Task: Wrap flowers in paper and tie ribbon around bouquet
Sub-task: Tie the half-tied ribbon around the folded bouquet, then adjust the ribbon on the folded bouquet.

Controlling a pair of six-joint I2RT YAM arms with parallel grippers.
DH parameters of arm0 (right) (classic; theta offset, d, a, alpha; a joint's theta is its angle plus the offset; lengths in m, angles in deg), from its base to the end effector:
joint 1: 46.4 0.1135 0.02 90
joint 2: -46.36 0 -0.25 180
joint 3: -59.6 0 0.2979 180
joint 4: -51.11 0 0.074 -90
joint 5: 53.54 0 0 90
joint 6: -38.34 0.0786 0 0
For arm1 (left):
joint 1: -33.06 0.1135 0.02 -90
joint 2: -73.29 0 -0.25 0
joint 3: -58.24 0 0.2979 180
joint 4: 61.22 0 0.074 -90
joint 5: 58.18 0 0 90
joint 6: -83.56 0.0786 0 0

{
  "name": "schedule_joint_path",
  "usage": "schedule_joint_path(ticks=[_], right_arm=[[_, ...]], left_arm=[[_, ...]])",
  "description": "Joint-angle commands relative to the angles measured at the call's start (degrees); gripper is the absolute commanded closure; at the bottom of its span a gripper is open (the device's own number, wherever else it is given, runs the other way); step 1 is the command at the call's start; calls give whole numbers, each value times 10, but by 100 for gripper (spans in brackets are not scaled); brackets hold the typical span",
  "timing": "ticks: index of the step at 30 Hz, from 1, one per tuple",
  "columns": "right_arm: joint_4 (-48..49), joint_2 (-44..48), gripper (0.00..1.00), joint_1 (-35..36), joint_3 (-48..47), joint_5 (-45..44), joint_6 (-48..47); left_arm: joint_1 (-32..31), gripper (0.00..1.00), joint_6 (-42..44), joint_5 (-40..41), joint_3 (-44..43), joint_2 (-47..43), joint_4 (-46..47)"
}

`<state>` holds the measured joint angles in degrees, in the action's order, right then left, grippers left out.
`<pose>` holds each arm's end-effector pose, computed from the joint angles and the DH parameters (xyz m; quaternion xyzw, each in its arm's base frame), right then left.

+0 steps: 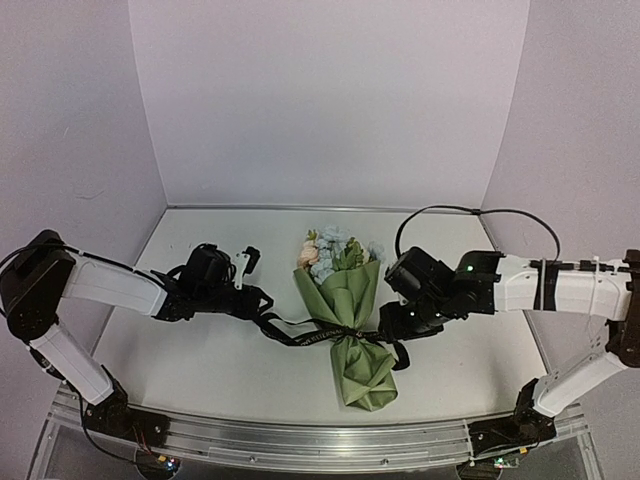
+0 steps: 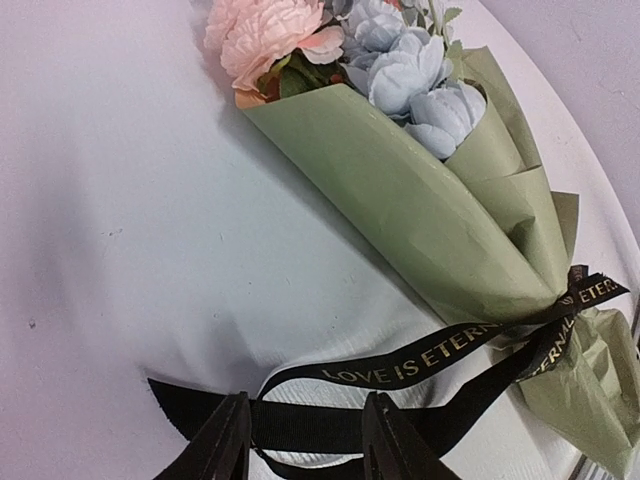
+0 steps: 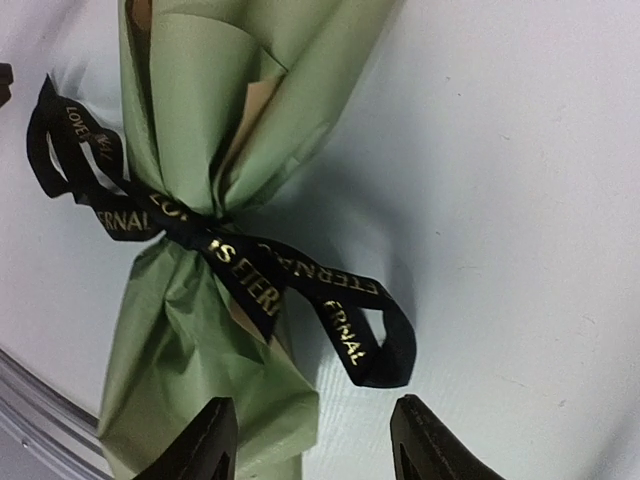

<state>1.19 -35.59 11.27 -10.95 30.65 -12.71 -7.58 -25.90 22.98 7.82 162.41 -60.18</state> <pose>0.1939 0.2915 0.1686 -0.1450 0.9568 0.1521 0.2012 0.2719 -0.2493 0.0845 0.1979 0.8733 -0.2801 0.3460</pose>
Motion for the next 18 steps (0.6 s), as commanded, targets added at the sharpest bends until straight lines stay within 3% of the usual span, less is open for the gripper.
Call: schedule_joint_path(ticks=[1, 12, 18], right_arm=[[-9, -47, 47, 0, -34, 7, 53], [86, -102, 51, -25, -16, 33, 147], [114, -121, 63, -28, -5, 44, 179]], left_arm=[[2, 59, -29, 18, 13, -27, 12], [3, 57, -51, 28, 18, -17, 2], [2, 57, -50, 26, 16, -18, -2]])
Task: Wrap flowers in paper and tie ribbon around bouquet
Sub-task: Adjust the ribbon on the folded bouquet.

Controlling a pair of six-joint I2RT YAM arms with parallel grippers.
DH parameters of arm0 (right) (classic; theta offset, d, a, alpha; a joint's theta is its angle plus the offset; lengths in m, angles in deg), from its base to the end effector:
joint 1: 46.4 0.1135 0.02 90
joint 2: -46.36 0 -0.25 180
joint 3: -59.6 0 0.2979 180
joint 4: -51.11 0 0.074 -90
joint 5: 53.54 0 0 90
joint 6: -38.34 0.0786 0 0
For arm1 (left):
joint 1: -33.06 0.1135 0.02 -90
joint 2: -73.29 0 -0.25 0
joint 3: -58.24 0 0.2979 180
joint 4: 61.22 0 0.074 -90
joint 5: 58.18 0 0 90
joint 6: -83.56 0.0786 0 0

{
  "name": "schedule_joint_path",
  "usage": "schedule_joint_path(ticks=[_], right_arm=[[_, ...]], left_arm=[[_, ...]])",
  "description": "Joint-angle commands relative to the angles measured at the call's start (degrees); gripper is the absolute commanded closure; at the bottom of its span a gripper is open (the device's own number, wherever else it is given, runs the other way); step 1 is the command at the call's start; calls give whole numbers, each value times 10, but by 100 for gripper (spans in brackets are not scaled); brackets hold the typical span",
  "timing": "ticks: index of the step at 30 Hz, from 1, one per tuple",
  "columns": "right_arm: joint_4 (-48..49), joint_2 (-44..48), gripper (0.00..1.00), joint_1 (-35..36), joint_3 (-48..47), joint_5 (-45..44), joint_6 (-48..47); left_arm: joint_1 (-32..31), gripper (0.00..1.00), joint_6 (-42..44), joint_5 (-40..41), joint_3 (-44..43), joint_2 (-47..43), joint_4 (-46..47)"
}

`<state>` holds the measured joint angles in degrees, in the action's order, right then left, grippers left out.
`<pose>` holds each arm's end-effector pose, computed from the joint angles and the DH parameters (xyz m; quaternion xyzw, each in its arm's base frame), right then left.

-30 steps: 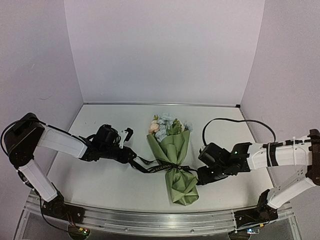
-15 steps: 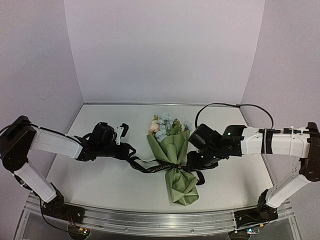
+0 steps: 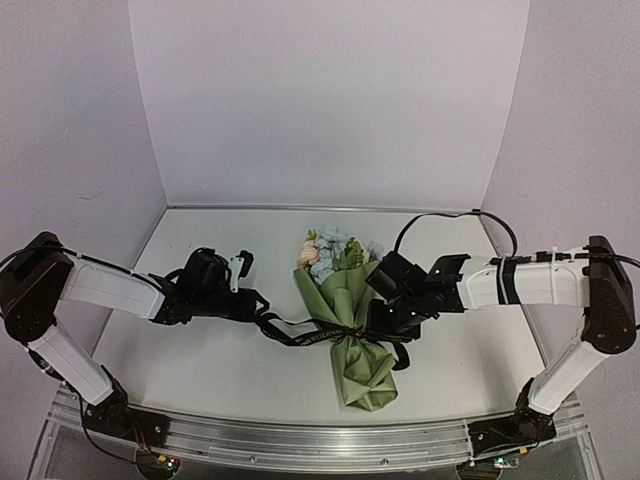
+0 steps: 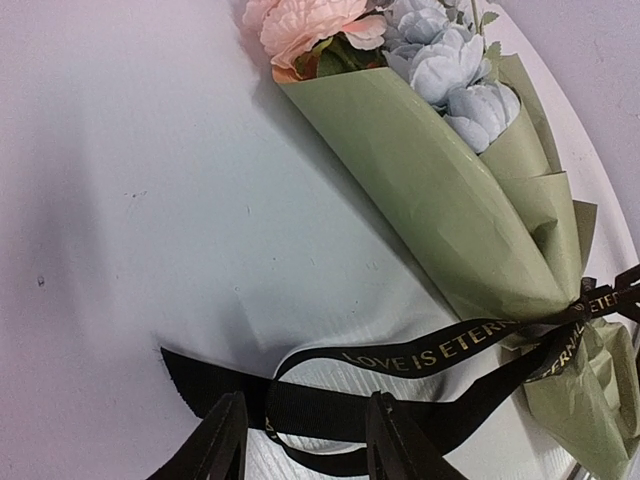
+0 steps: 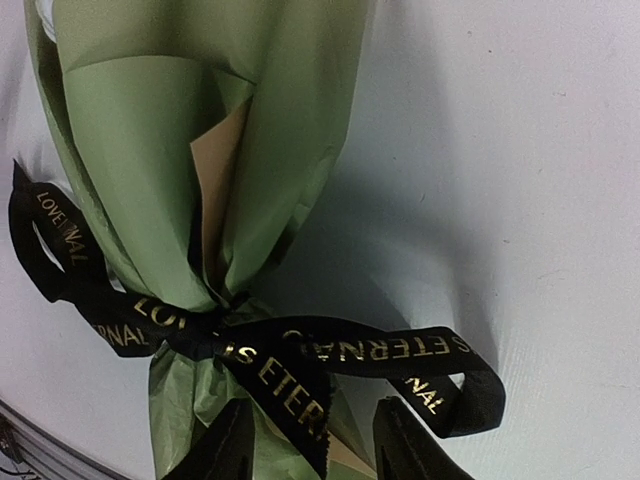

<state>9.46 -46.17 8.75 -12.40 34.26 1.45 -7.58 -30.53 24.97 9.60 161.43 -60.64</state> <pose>0.2203 0.3111 0.1239 -0.0127 0.9704 0.1839 0.1559 0.2671 -0.2416 0.0784 0.1551 0.8876 -0.2759 0.3347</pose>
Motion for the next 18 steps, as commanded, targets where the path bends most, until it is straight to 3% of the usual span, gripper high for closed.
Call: schedule_joint_path(ticks=[1, 4, 10, 18], right_arm=[[35, -17, 65, -3, 12, 10, 43], [37, -16, 70, -4, 23, 5, 51], [39, -9, 100, -11, 33, 6, 43], [35, -11, 100, -11, 27, 18, 27]], left_arm=[[3, 57, -2, 7, -2, -8, 2], [3, 57, 1, 14, -5, -5, 0], [3, 57, 8, 7, -45, 25, -1], [-1, 45, 7, -52, -174, 108, -22]])
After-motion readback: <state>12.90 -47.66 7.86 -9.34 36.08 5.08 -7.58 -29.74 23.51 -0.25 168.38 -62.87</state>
